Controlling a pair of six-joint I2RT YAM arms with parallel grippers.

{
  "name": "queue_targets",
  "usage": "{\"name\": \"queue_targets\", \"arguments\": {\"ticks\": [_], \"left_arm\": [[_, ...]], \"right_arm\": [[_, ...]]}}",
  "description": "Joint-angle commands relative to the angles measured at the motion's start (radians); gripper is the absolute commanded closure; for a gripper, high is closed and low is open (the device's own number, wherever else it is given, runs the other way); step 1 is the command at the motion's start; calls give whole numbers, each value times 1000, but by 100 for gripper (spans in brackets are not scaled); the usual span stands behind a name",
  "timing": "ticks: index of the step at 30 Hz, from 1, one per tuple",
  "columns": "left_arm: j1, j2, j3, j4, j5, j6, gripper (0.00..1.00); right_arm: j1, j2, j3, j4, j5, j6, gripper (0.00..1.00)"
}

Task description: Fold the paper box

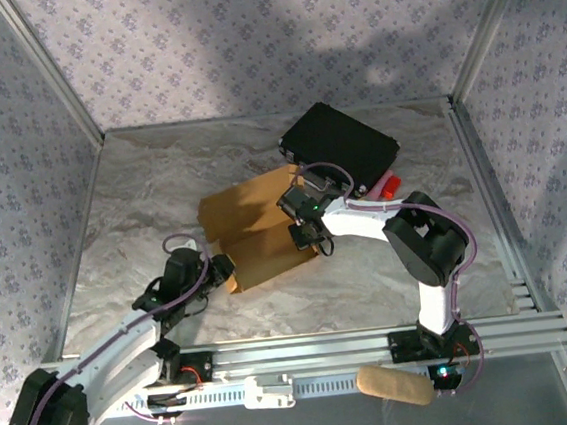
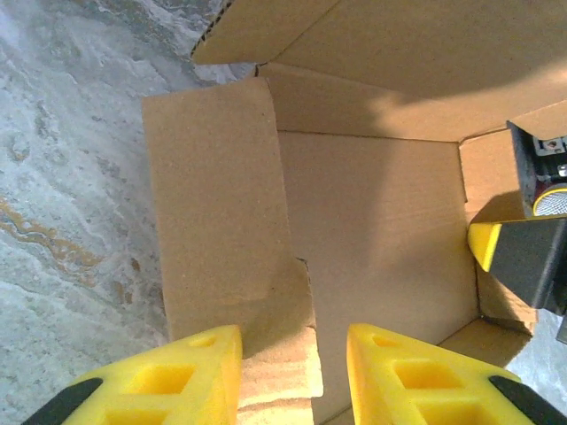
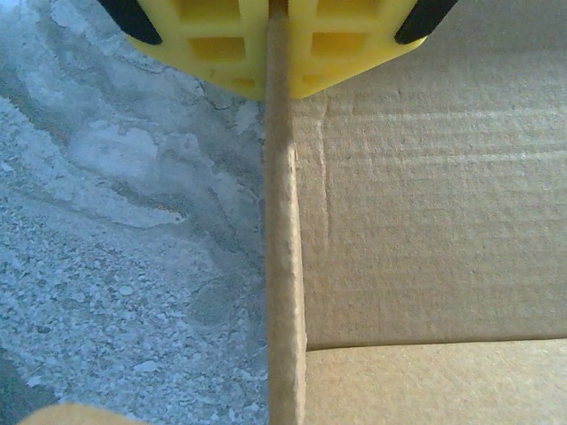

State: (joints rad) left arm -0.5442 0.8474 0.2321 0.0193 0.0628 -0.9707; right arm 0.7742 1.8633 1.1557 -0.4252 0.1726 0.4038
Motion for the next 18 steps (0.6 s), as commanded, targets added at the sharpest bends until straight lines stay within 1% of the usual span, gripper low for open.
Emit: {"name": "queue_targets", "arguments": {"ticks": [1,3,5,9,11,13,16,18], "left_arm": [[2,16,-1,10,3,1,66],[1,9,7,-9,1,2,68],[-2,-39,27,-84,-25,11,68],[-5,-257,55,-290,-127,23,63],[9,-336,45,-343,-142,23,61],[51,-339,13,-320,-81,16,61],[117,-256,-51,-168,25,-3,63],[130,-214,-69,-64,55,-2,63]], "right_arm": [[11,27,12,-72,-1,7,99],[13,30,15,-76,1,9,99],[13,30,15,-78,0,8,100],[13,30,17,-77,-1,9,100],[14,28,18,-77,0,9,100],[13,28,17,-78,-1,9,100],[13,30,15,-75,-3,7,100],[14,31,15,-75,-5,7,100]]}}
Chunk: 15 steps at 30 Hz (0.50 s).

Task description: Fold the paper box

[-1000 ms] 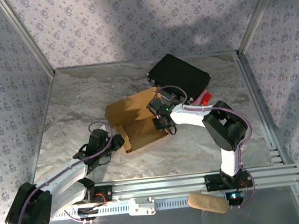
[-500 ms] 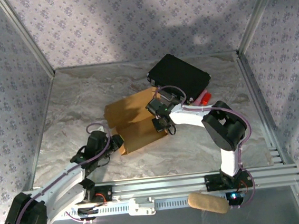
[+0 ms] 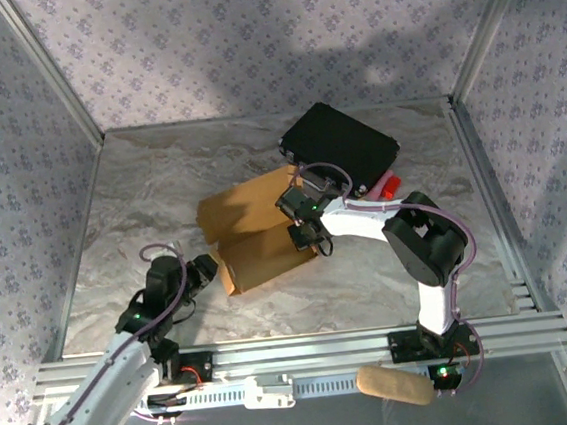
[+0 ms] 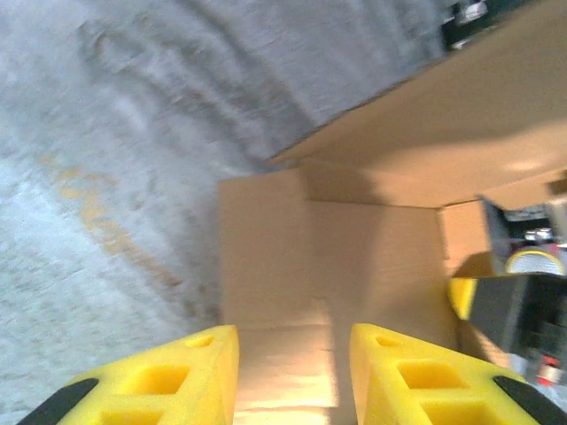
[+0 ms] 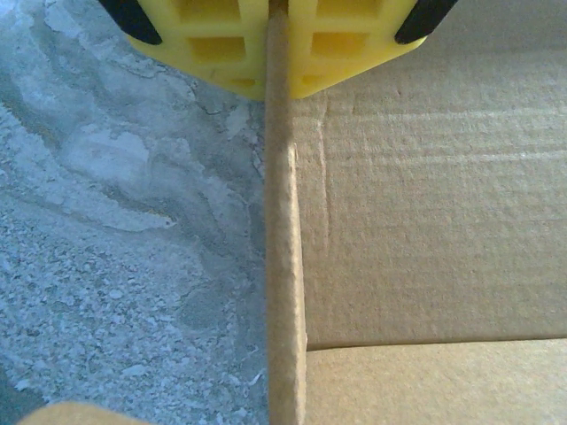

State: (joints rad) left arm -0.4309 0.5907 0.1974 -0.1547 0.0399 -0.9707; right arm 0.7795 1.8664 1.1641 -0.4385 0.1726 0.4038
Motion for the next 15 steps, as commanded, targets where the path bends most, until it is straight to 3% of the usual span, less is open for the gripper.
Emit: {"name": "queue_targets", "arguments": {"ticks": [1,15], "left_arm": [[17,61,-33,142,85,1,63],[18,129,-107,348,107,-67,65]], "right_arm": [[8,30,7,-62,-6,8,100],[10,34,18,-62,-16,6,100]]}}
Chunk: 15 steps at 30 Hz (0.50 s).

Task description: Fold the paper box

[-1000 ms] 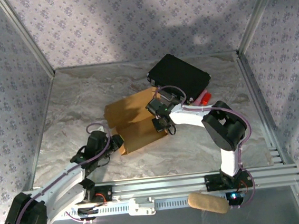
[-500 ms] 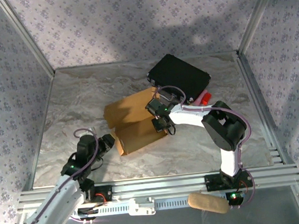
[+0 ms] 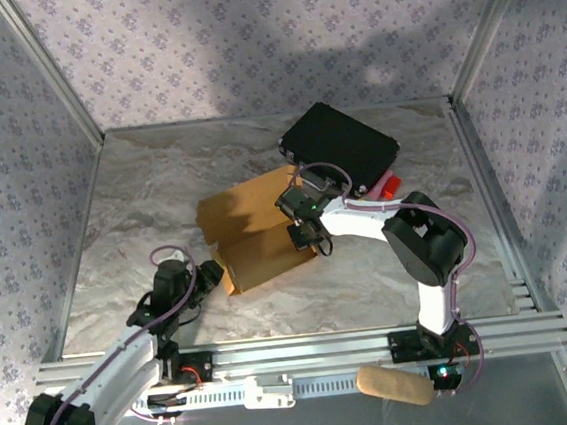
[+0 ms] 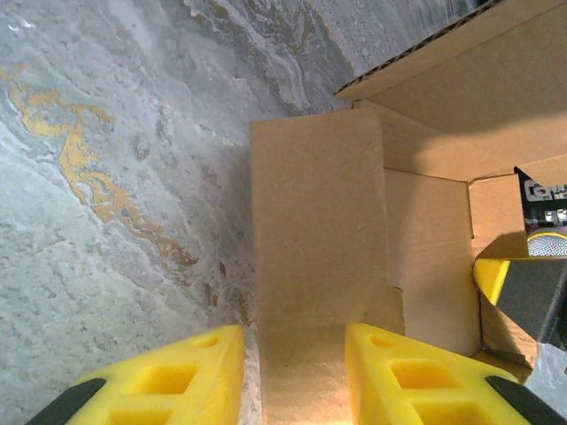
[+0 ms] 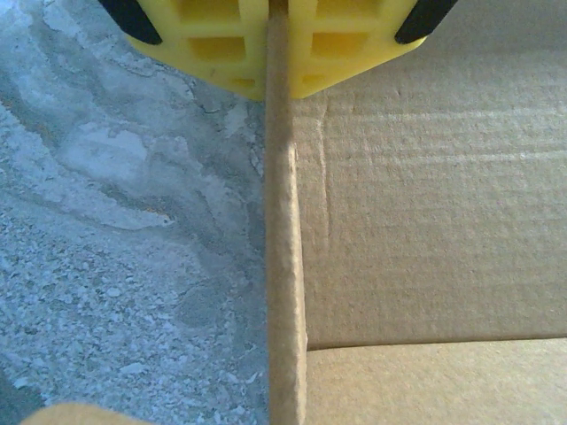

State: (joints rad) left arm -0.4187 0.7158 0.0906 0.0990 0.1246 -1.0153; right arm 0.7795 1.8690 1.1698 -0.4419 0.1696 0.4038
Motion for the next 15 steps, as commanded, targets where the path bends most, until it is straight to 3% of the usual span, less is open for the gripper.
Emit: {"name": "queue_targets", "arguments": {"ticks": [1,7,10,12,15], "left_arm": [[5,6,3,92,24,-25,63],[4,49,-17,150,29,-63,54],[5,91,-25,198,41,-76,43],[4,110,-19,199,48,-78,25],[3,94,-16,167,34,-84,23]], "right_arm": [[9,33,13,-59,-12,6,100],[11,30,14,-63,-17,9,100],[13,29,13,-70,-15,8,100],[13,27,13,-70,-15,7,100],[13,28,13,-69,-17,8,100]]}}
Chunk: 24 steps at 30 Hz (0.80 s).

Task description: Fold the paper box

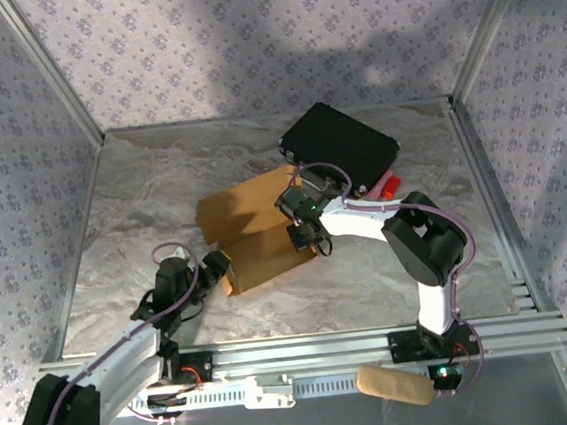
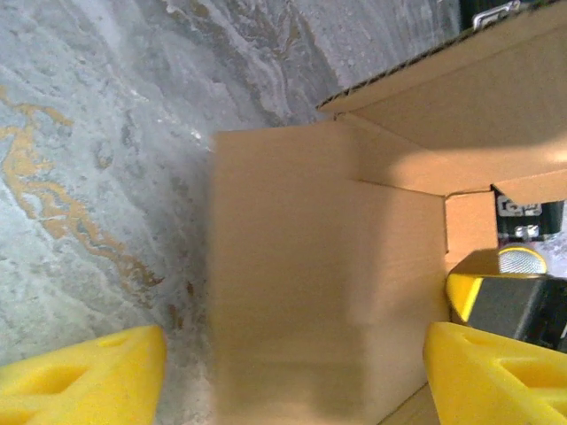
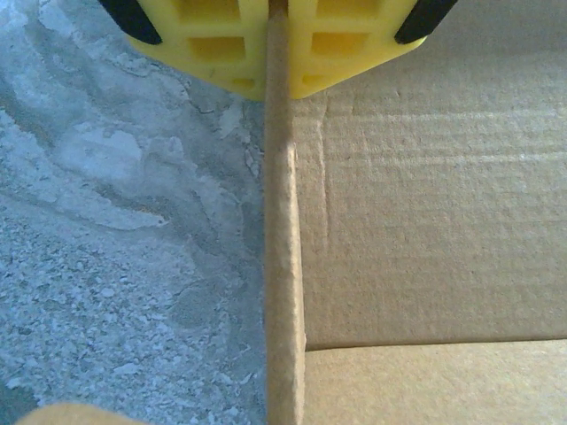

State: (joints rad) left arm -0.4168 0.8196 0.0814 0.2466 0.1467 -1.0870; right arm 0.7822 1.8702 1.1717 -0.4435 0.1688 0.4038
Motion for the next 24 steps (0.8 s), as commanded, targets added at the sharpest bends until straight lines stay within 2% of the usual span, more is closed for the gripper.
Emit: {"name": "queue_targets", "arguments": {"ticks": [1,6,13,24], "left_arm": [[2,-22,-12,16,6,-15,23],[1,-74,-22,3,-4,-27,27],[-10,7,-5,89,22,-30,34],[-100,40,60,66,-37,-9,44]], "right_arm": [[10,28,13,-67,-17,8,100],[12,33,46,-70,-17,9,100],[13,35,49,-72,-17,10,100],[17,34,52,-75,-17,10,100]]}}
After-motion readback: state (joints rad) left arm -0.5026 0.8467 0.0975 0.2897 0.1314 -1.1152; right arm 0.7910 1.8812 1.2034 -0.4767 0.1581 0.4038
